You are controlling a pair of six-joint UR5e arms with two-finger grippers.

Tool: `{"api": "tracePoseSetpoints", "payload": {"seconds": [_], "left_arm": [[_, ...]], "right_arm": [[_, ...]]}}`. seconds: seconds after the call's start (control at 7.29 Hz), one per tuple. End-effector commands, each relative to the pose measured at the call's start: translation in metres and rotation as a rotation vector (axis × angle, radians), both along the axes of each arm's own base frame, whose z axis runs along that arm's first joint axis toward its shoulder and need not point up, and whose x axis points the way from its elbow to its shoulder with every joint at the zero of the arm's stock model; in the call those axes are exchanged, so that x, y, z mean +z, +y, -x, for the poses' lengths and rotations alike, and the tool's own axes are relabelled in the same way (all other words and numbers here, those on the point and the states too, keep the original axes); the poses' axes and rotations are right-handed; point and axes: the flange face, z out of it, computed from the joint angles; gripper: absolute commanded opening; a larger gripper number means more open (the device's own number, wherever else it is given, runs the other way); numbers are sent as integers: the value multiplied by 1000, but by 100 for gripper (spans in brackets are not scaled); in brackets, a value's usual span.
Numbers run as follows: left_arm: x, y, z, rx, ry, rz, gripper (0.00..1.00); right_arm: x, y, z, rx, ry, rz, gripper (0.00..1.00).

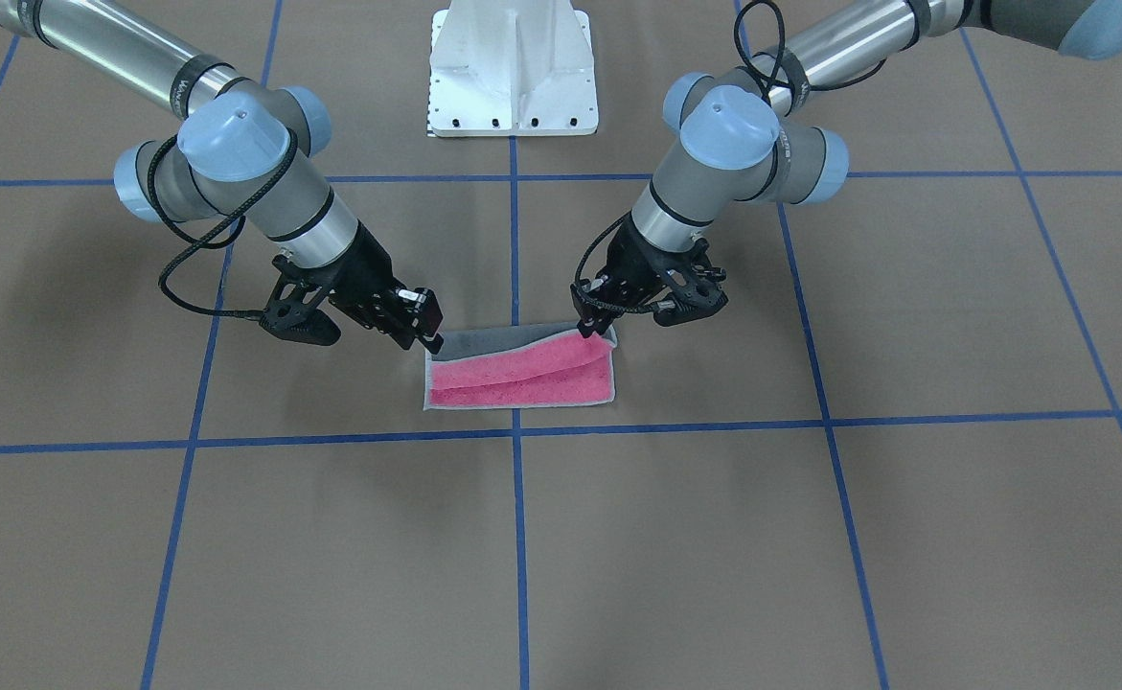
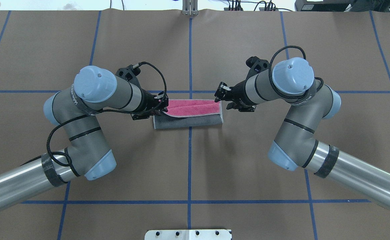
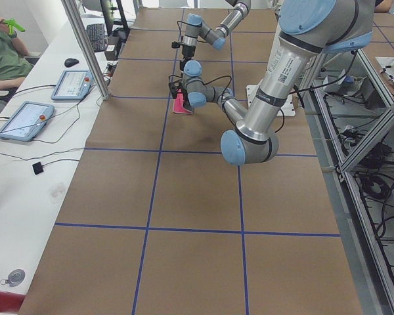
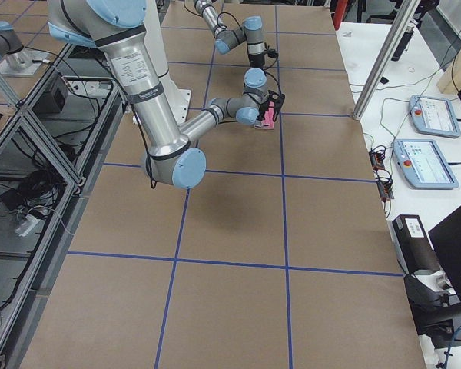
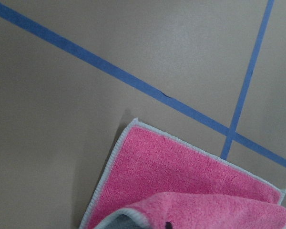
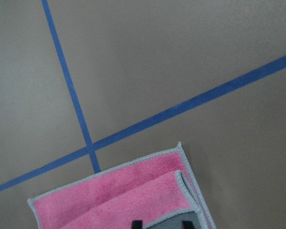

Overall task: Fold towel twice with both arms
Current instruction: 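Lay the folded edge onto the far half and open both grippers, then raise both grippers away from the folded towel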

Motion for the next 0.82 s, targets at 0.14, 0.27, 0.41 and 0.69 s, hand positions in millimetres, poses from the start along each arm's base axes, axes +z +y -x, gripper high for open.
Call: {"api": "tracePoseSetpoints", "payload": {"seconds": [0.14, 0.27, 0.41, 0.69], "left_arm": [[-5, -10, 10, -19, 6, -7, 100], [-17, -18, 16, -31, 20, -21, 100], [-17, -28, 26, -35, 11, -51, 100], [-10, -52, 60, 18, 2, -92, 100]], "right_arm": [[-15, -2, 1, 11, -23, 4, 97], [-21, -1, 3, 9, -30, 3, 98], [-21, 2, 6, 1, -32, 2, 99], [-15, 20, 23, -38, -17, 2, 99]]}}
